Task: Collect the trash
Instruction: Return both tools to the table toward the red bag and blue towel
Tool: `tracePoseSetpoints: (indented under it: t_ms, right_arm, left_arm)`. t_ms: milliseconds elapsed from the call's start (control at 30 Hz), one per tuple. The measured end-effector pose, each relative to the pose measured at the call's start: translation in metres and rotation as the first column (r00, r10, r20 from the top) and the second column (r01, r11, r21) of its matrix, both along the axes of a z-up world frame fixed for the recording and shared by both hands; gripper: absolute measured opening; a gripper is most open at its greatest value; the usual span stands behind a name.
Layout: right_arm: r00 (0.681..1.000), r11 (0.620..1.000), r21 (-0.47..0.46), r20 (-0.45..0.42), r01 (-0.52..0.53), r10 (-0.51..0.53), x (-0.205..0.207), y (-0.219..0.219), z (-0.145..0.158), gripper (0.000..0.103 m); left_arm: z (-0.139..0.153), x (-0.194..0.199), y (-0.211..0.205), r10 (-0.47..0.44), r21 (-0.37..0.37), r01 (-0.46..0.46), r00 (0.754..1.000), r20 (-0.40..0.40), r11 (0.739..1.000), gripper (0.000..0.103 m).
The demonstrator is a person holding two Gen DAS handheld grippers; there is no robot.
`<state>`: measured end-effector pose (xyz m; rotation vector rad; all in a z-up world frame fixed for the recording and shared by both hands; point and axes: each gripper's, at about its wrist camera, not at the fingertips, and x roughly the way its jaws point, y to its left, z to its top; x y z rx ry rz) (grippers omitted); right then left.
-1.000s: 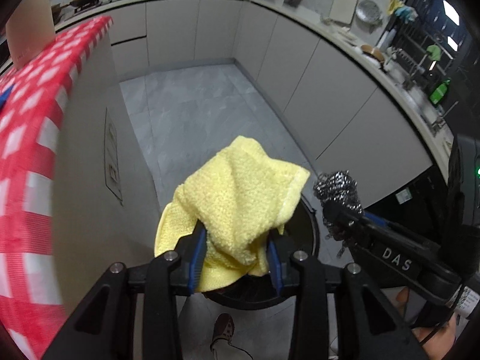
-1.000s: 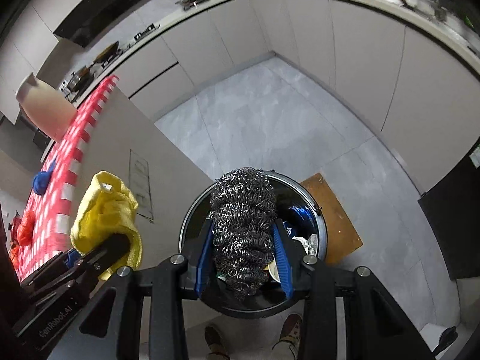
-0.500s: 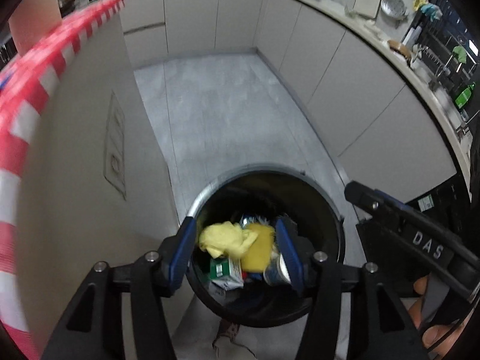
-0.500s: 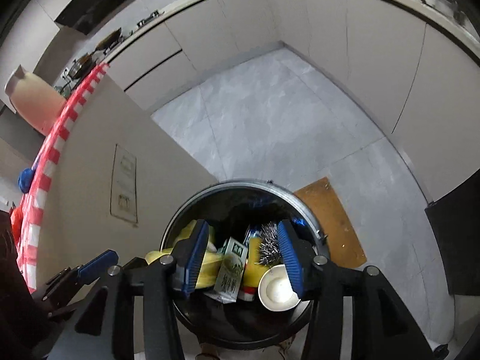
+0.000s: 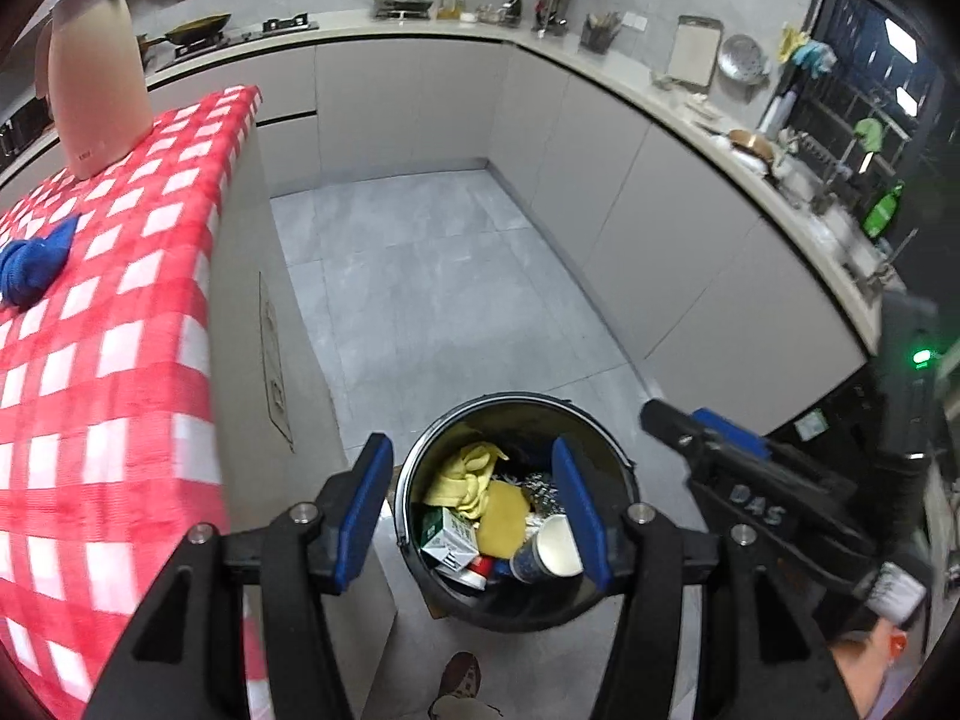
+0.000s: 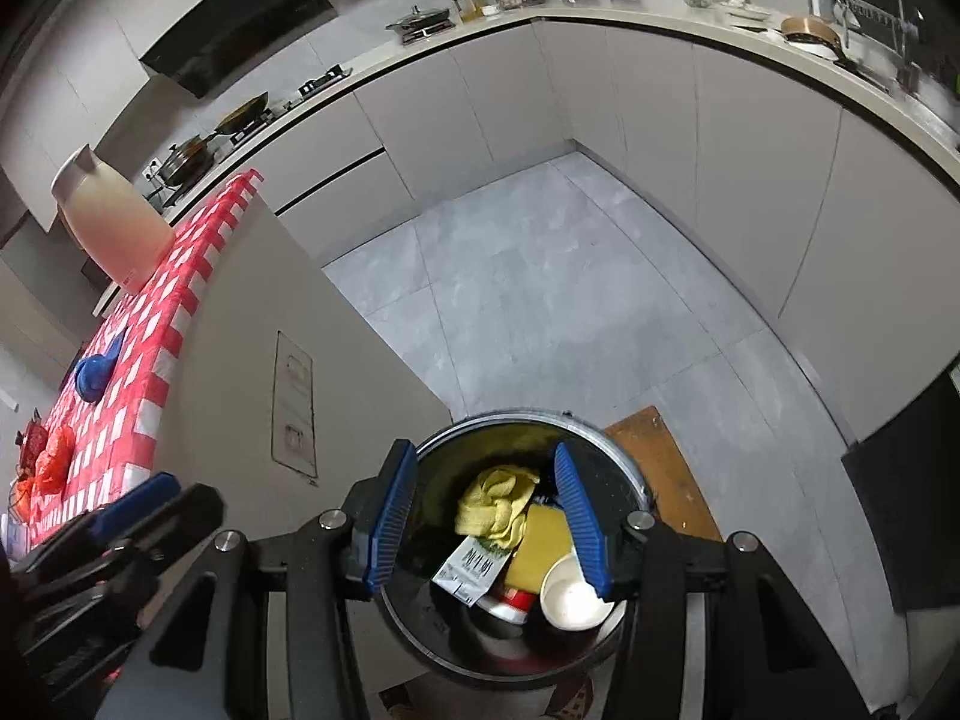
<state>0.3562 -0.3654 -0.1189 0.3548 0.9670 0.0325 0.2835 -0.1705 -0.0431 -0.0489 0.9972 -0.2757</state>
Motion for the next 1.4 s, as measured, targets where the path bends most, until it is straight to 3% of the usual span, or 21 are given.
tracePoseSetpoints:
  t_ms: [233, 367, 600, 800, 1000, 1400]
  right_arm:
    - [0.999, 0.999, -0.020, 0.004, 0.044, -0.044, -0.030, 0.042, 0.040, 0.052]
    - [0.996, 0.998, 0.000, 0.057, 0.065, -0.065, -0.047, 0.074, 0.071, 0.064]
    - [0.991, 1.000, -0.006, 0.132, -0.013, 0.013, -0.048, 0.167, 0.111, 0.066]
    - [0.983, 0.994, -0.002, 0.142, -0.114, 0.113, -0.034, 0.241, 0.117, 0.066]
    - [0.963, 0.973, -0.014, 0.138, -0.231, 0.230, -0.016, 0.311, 0.116, 0.066]
    - [0.914, 0.921, -0.045, 0.115, -0.387, 0.389, 0.014, 0.392, 0.100, 0.068]
  left_arm:
    - [0.035, -0.015, 0.044, -0.041, -0.050, 0.042, 0.999, 0.031, 0.998, 0.057]
    - [0.055, -0.023, 0.079, -0.056, -0.049, 0.059, 0.997, 0.058, 0.997, 0.062]
    - [0.067, -0.022, 0.150, 0.015, -0.037, -0.012, 0.996, 0.091, 0.999, 0.063]
    - [0.066, -0.019, 0.207, 0.106, -0.023, -0.104, 0.989, 0.104, 0.994, 0.063]
    - [0.060, -0.020, 0.263, 0.228, -0.026, -0.226, 0.968, 0.106, 0.974, 0.063]
    - [0.035, -0.011, 0.346, 0.398, 0.001, -0.399, 0.914, 0.078, 0.917, 0.063]
